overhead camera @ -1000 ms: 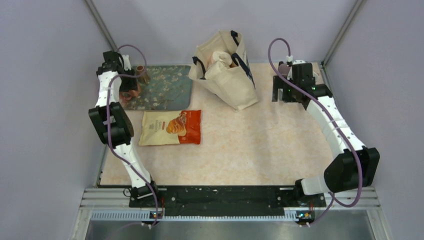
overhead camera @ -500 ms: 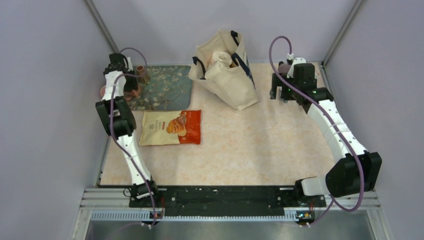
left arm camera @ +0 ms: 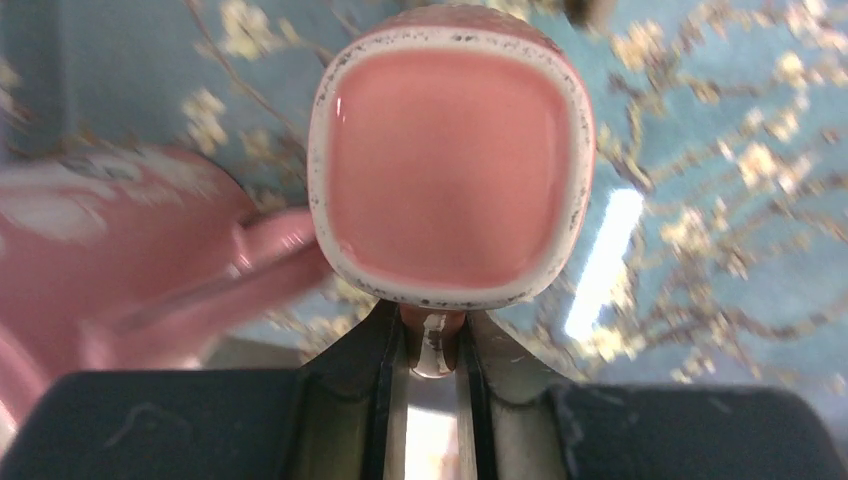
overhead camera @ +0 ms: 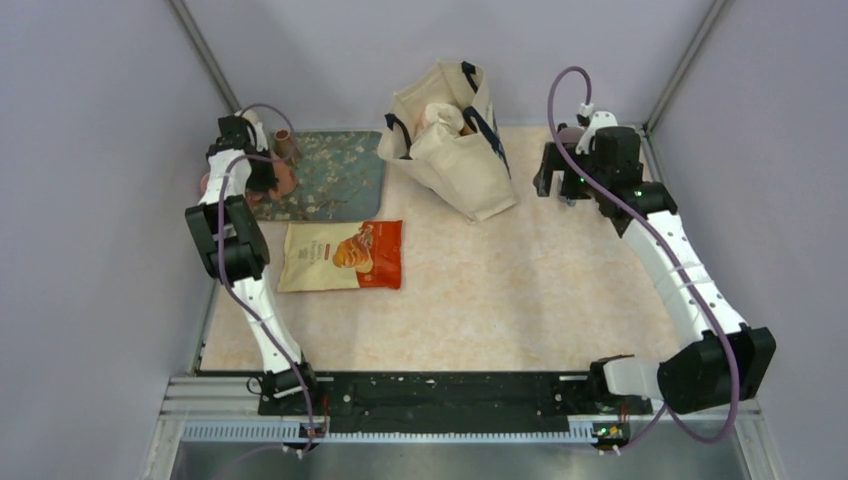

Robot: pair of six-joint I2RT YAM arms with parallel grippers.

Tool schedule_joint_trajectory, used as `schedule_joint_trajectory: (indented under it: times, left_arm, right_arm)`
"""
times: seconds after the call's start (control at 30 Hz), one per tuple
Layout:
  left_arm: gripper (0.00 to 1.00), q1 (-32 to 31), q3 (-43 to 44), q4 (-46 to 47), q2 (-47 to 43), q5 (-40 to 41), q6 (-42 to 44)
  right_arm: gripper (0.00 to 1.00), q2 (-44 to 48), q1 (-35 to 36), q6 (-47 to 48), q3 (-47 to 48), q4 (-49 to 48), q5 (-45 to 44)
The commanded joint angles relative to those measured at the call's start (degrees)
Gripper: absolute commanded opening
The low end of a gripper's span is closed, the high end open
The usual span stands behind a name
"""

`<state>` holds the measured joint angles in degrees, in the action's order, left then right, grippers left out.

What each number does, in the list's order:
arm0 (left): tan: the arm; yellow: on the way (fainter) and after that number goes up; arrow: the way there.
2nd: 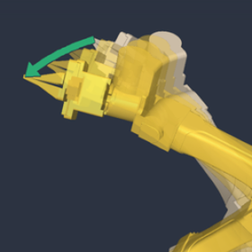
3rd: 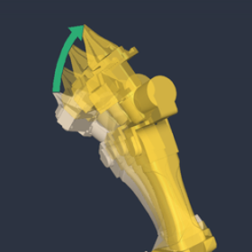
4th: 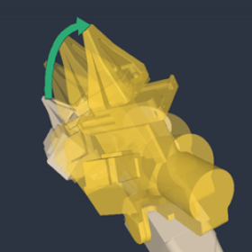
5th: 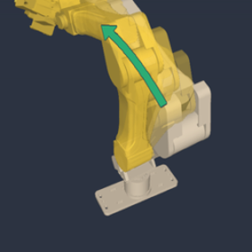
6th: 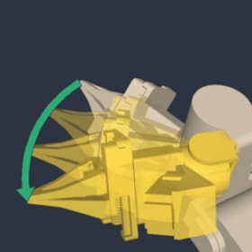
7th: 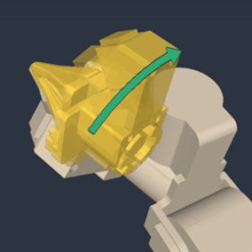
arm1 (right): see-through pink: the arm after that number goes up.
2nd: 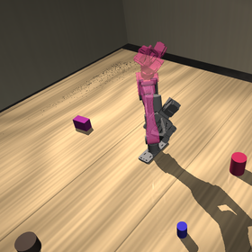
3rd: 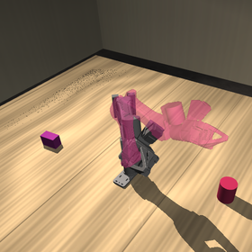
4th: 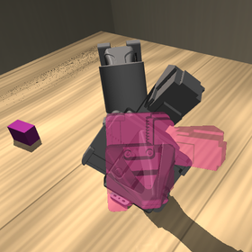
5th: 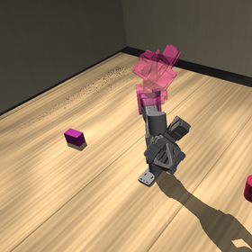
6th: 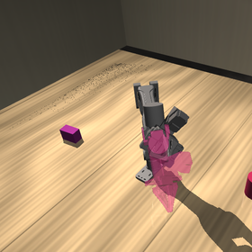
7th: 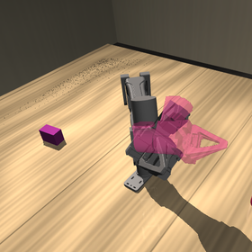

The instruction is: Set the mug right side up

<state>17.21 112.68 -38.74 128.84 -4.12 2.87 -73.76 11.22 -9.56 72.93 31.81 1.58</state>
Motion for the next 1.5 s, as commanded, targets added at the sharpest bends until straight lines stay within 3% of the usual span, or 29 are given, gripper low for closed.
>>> schedule_joint_trajectory:
  times: [0.0,0.23,0.43,0.57,0.73,1.03,1.33,1.47]
  left_arm:
    - [0.0,-0.2,-8.0,-1.9,-12.0,-10.6,-2.5]
    - [0.0,-0.2,-23.0,2.1,-24.2,-22.8,-8.2]
    - [0.0,-0.3,-28.2,1.5,-30.8,-31.8,-11.0]
    - [0.0,-0.2,-28.5,-2.2,-35.7,-38.9,-10.8]
    - [0.0,-0.6,-29.8,-4.4,-41.6,-47.7,-11.2]
    - [0.0,-2.2,-31.4,-7.8,-48.1,-53.3,-11.5]
    - [0.0,-5.4,-31.4,-7.2,-50.9,-59.0,-13.8]
    - [0.0,-7.2,-32.9,-6.0,-51.1,-60.4,-13.8]
  right_arm:
    - [0.99,3.2,5.4,-3.0,-1.2,-7.3,6.2]
    - [0.99,0.5,19.4,-12.1,-9.9,-31.8,15.5]
    - [0.99,-11.3,30.4,-18.4,-9.0,-47.5,18.8]
    - [0.99,-20.1,31.8,-28.4,-6.3,-60.0,23.3]
    - [0.99,-28.8,32.1,-36.1,-2.1,-69.9,21.9]
    - [0.97,-39.3,33.6,-46.3,8.2,-82.3,25.8]
    - [0.82,-46.6,34.8,-56.2,15.9,-91.5,28.3]
    - [0.59,-47.2,34.8,-59.9,17.9,-98.1,28.6]
